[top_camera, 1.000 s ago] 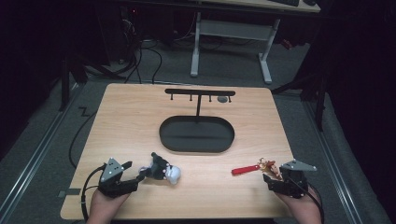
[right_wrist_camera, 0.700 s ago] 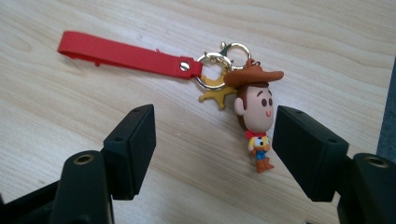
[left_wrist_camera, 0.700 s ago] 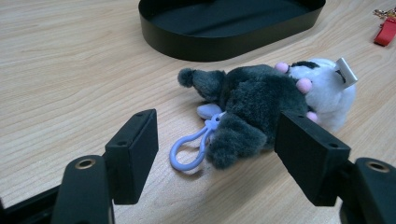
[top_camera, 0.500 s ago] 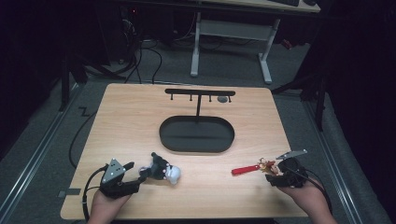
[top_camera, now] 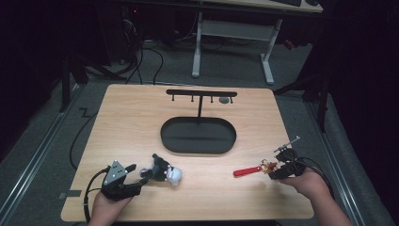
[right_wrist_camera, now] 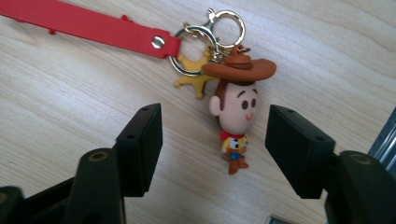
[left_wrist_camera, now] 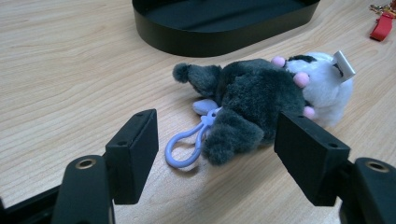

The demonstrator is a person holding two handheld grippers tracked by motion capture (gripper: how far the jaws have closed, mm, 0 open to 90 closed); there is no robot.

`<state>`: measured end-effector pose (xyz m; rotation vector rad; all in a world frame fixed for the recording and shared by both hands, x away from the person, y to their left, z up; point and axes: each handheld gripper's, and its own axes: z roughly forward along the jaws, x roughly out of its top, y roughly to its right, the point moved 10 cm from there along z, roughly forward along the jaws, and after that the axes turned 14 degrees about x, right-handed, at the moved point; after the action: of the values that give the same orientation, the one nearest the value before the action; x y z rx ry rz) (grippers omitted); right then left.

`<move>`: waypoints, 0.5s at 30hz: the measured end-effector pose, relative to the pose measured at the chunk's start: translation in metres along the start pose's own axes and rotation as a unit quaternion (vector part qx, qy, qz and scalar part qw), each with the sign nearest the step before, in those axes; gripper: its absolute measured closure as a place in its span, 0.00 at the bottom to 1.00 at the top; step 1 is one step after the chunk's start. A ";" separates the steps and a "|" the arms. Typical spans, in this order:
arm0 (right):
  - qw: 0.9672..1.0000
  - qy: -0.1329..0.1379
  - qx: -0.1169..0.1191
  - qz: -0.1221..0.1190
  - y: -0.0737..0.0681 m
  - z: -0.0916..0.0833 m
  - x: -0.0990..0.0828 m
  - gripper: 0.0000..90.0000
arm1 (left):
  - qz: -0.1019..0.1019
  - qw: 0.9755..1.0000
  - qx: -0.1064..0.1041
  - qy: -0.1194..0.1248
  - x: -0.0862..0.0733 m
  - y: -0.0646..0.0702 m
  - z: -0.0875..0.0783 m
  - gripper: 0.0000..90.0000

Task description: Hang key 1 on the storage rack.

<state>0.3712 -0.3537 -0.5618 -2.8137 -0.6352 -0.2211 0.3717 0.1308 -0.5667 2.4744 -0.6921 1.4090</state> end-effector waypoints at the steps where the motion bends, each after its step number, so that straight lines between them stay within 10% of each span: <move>1: 1.000 -0.005 0.001 0.002 0.002 0.000 0.000 0.45 | 0.000 1.000 0.000 0.000 0.000 0.000 0.000 0.34; 15: 0.999 -0.045 -0.003 0.014 0.015 0.009 0.008 0.59 | 0.001 1.000 -0.004 0.001 0.000 0.001 -0.001 0.35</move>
<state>0.3856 -0.3613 -0.5719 -2.8497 -0.6159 -0.0920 0.3705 0.1306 -0.5664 2.4662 -0.6988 1.4059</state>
